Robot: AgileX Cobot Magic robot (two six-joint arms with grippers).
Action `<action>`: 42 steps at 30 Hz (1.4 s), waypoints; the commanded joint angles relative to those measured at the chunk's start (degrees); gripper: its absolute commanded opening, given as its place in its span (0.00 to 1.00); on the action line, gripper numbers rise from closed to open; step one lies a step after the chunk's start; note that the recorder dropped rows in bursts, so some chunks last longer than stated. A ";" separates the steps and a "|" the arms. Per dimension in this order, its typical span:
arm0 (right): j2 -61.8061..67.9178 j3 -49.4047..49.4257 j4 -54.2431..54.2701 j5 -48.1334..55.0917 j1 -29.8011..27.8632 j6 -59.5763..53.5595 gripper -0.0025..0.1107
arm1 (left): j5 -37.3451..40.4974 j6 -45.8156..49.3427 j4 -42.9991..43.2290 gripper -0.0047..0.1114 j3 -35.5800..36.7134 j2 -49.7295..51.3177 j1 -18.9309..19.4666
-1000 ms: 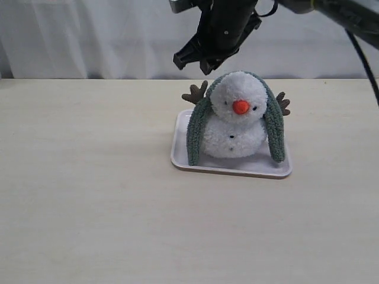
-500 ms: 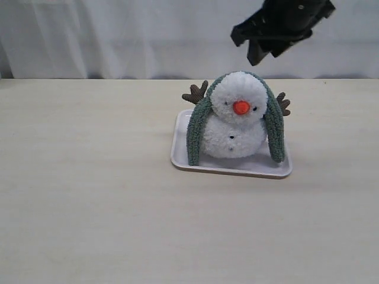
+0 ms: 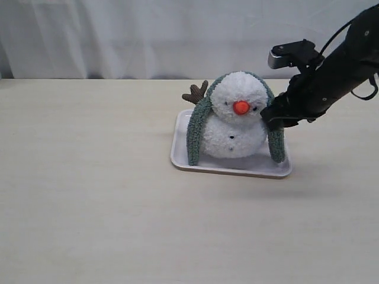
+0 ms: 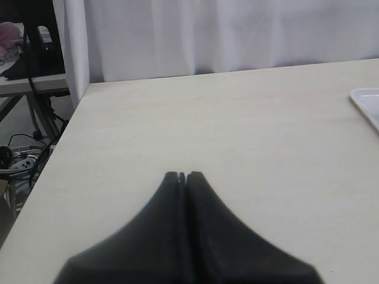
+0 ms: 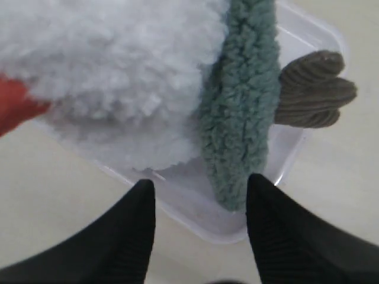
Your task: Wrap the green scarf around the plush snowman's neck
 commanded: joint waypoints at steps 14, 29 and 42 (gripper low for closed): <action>7.88 2.80 0.63 -10.17 -0.35 -1.83 0.25 | -0.70 0.02 -0.13 0.04 0.15 -0.18 0.08; 0.55 2.80 5.30 13.32 -0.35 -1.09 0.06 | -0.70 0.02 -0.13 0.04 0.15 -0.18 0.08; 2.83 5.47 5.16 3.82 -0.35 -0.25 0.06 | -0.70 0.02 -0.13 0.04 0.15 -0.18 0.08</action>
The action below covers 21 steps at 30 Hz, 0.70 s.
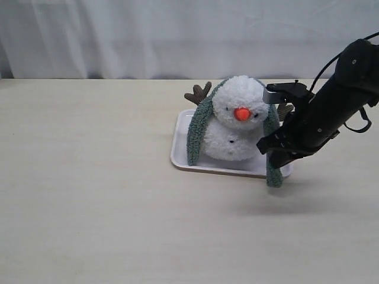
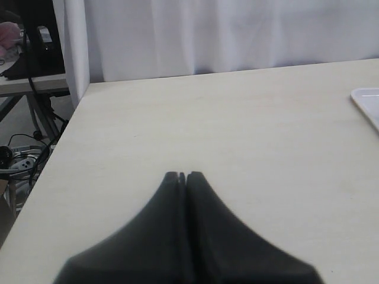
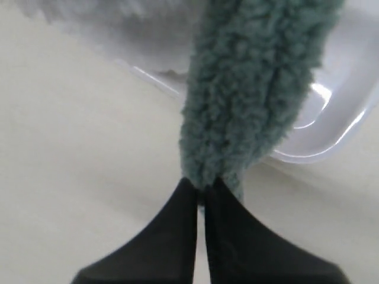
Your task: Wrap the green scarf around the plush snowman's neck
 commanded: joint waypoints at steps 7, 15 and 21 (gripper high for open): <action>-1.05 -2.24 -0.54 5.12 -0.35 -0.37 0.36 | -0.70 0.02 -0.13 0.04 0.15 -0.18 0.08; -9.22 -6.32 -3.16 2.03 -0.35 2.25 0.25 | -0.70 0.02 -0.13 0.04 0.15 -0.18 0.08; -10.03 -6.32 -3.17 -8.00 -0.01 2.24 0.06 | -0.70 0.02 -0.13 0.04 0.15 -0.18 0.08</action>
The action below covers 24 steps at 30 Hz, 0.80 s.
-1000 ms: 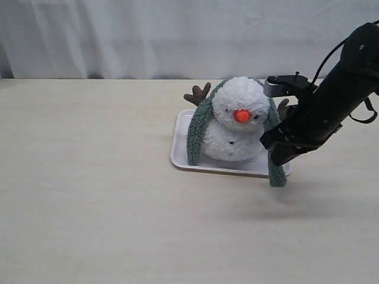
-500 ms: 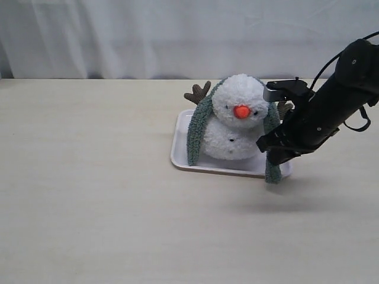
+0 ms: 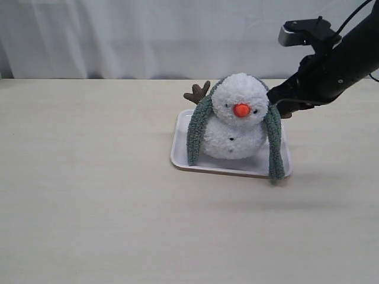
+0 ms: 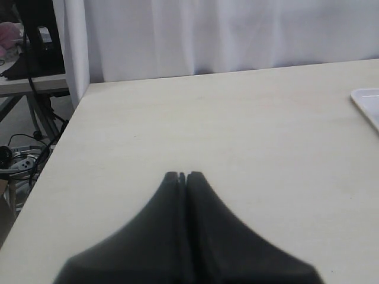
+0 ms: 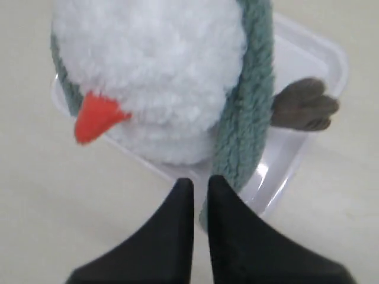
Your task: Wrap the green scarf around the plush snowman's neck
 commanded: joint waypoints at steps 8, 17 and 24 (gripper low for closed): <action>2.99 -0.24 1.61 -14.56 -0.01 2.42 0.06 | -0.70 0.02 -0.13 0.04 0.15 -0.18 0.08; 10.56 -0.24 2.74 -17.64 -0.01 1.85 0.06 | -0.81 0.02 -0.13 0.04 0.15 -0.18 0.08; 12.06 -0.24 2.74 -18.18 -0.01 0.73 0.06 | -0.81 0.02 -0.13 0.04 0.15 -0.18 0.08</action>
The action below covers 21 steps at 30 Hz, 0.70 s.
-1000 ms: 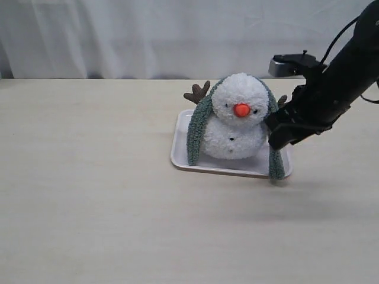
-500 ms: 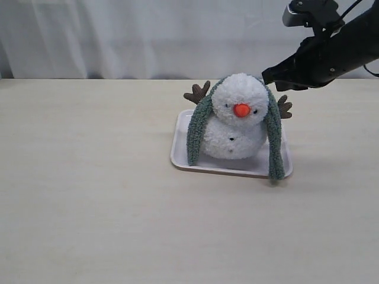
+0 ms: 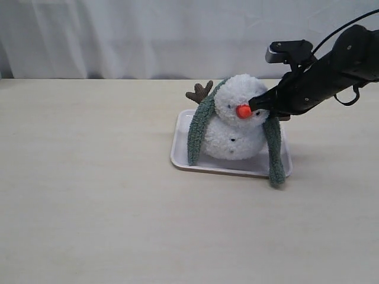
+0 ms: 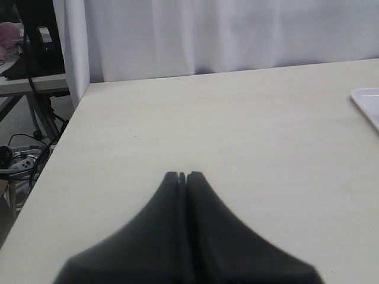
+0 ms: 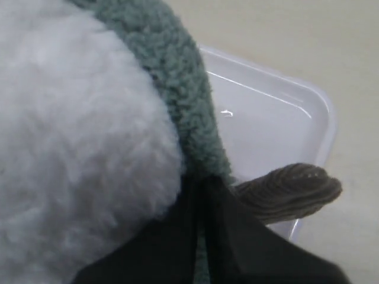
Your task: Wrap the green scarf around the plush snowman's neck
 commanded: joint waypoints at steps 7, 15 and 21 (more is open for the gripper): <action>-2.12 -3.33 0.24 0.98 -0.01 -1.46 0.06 | -0.81 0.02 -0.13 0.04 0.15 -0.18 0.08; -7.60 -5.99 0.56 2.79 0.89 -4.40 0.06 | -0.81 0.02 -0.13 0.04 0.15 -0.18 0.08; -8.01 -14.07 -8.50 10.44 8.85 1.05 0.06 | -0.81 0.02 -0.13 0.04 0.15 -0.18 0.08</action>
